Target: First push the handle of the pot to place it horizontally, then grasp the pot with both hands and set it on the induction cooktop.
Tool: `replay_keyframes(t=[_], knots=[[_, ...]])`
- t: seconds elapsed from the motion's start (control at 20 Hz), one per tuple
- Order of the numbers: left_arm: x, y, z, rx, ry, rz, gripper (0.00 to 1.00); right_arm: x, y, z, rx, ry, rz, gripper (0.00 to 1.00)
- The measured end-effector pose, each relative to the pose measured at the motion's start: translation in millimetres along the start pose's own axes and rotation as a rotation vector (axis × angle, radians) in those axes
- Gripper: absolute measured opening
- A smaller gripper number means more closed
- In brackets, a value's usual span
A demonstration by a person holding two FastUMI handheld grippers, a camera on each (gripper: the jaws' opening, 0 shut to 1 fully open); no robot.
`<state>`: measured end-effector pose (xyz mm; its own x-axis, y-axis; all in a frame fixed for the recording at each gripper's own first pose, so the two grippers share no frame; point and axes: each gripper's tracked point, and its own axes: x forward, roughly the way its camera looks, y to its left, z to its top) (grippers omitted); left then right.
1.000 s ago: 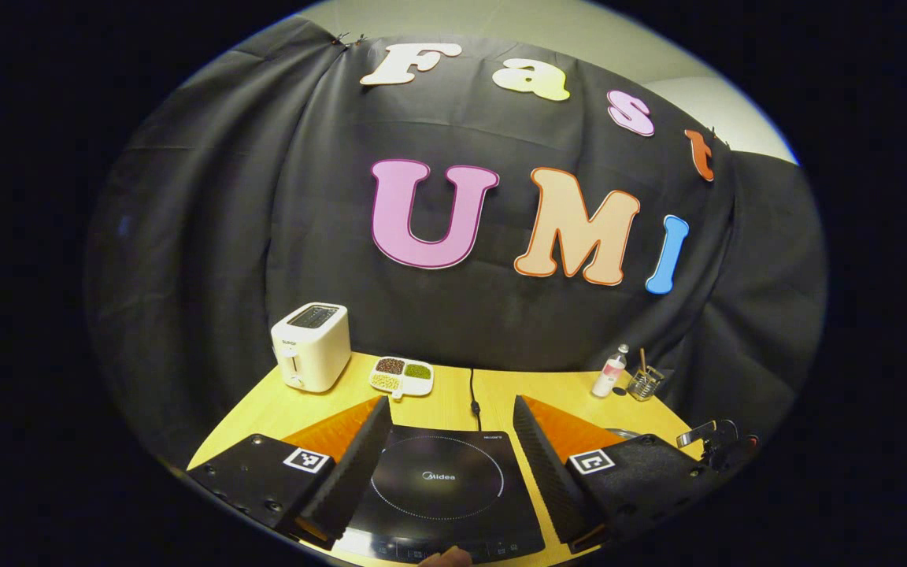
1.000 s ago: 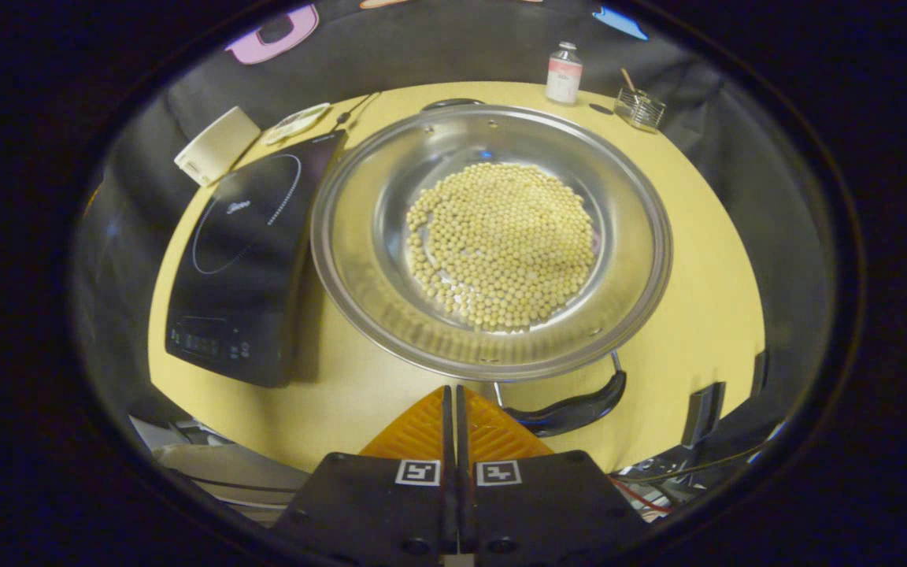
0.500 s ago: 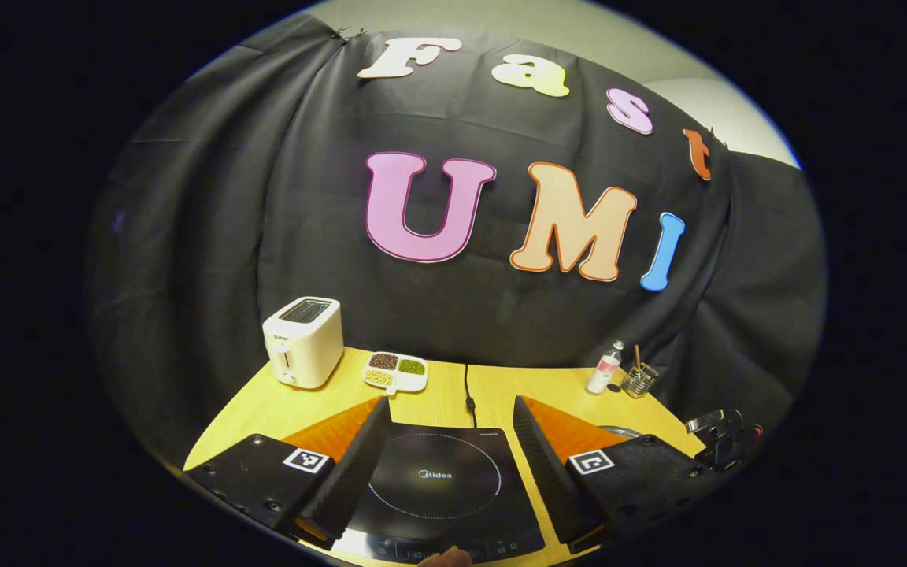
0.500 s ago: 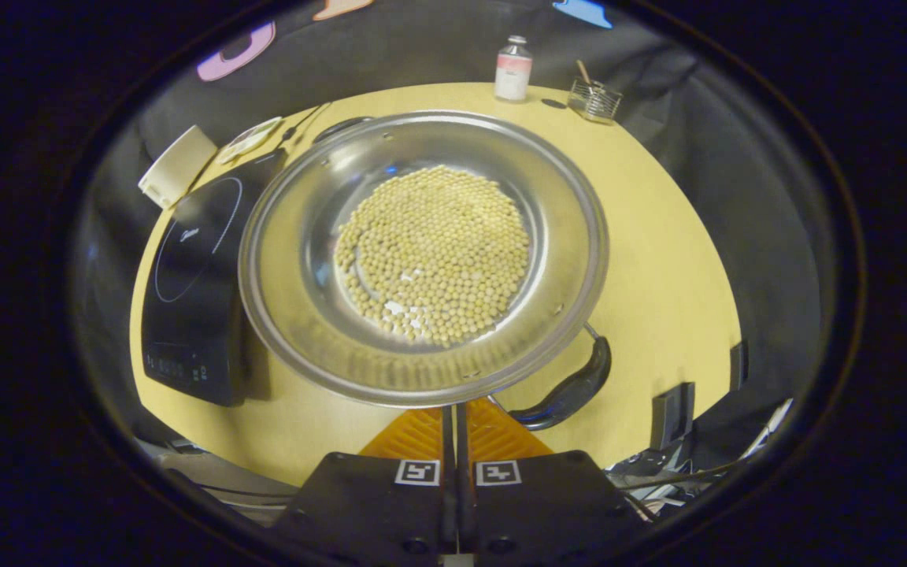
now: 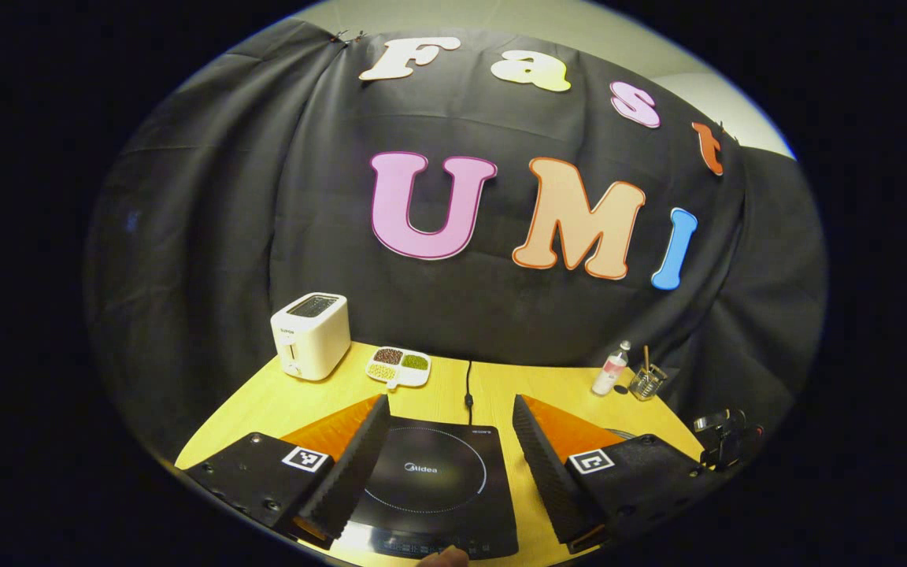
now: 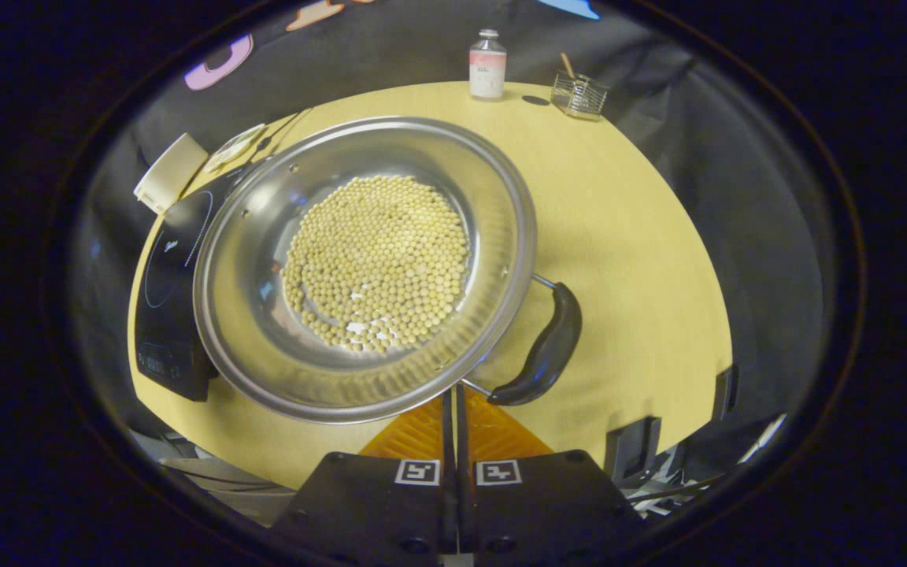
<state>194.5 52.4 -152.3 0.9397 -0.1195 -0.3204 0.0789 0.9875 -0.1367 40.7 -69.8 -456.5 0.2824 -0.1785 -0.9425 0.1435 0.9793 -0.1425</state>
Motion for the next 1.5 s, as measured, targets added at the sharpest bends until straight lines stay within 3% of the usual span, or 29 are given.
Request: replay_keyframes(t=[0.25,0.3,0.4,0.5,0.55,0.6,0.7,0.8,0.85,0.95,1.0,1.2,1.3,1.5], knots=[[-11,-28,2,0.014,0.005,0.071,0.95,10,-32,20,-0.022,-0.026,0.051,0.03],[-13,-34,3,0.022,0.002,0.087,0.91,12,-37,24,-0.032,-0.033,0.060,0.00],[-20,-42,4,0.039,0.004,0.122,0.95,16,-44,36,-0.056,-0.048,0.088,0.03],[-28,-50,6,0.042,-0.006,0.157,0.91,23,-49,48,-0.072,-0.059,0.112,0.00],[-33,-54,5,0.041,-0.005,0.170,0.95,27,-50,53,-0.073,-0.061,0.121,0.03],[-38,-60,3,0.042,-0.002,0.175,0.91,28,-51,59,-0.069,-0.065,0.130,0.00],[-42,-70,-3,0.068,0.021,0.177,0.95,33,-51,66,-0.061,-0.075,0.146,0.03],[-45,-74,2,0.098,0.019,0.187,0.91,38,-51,69,-0.054,-0.075,0.162,0.03],[-46,-75,5,0.100,0.015,0.191,0.95,39,-51,70,-0.051,-0.075,0.169,0.00],[-46,-81,6,0.098,0.016,0.189,0.91,41,-53,73,-0.047,-0.082,0.176,0.03],[-45,-84,7,0.105,0.021,0.184,0.95,42,-54,74,-0.040,-0.078,0.180,0.00],[-39,-94,9,0.131,0.022,0.158,0.95,43,-60,81,-0.013,-0.086,0.181,0.00],[-33,-100,3,0.110,0.034,0.132,0.92,39,-65,80,-0.008,-0.091,0.161,0.03],[-13,-108,-4,0.086,0.056,0.058,0.95,20,-73,82,0.039,-0.138,0.125,0.00]])
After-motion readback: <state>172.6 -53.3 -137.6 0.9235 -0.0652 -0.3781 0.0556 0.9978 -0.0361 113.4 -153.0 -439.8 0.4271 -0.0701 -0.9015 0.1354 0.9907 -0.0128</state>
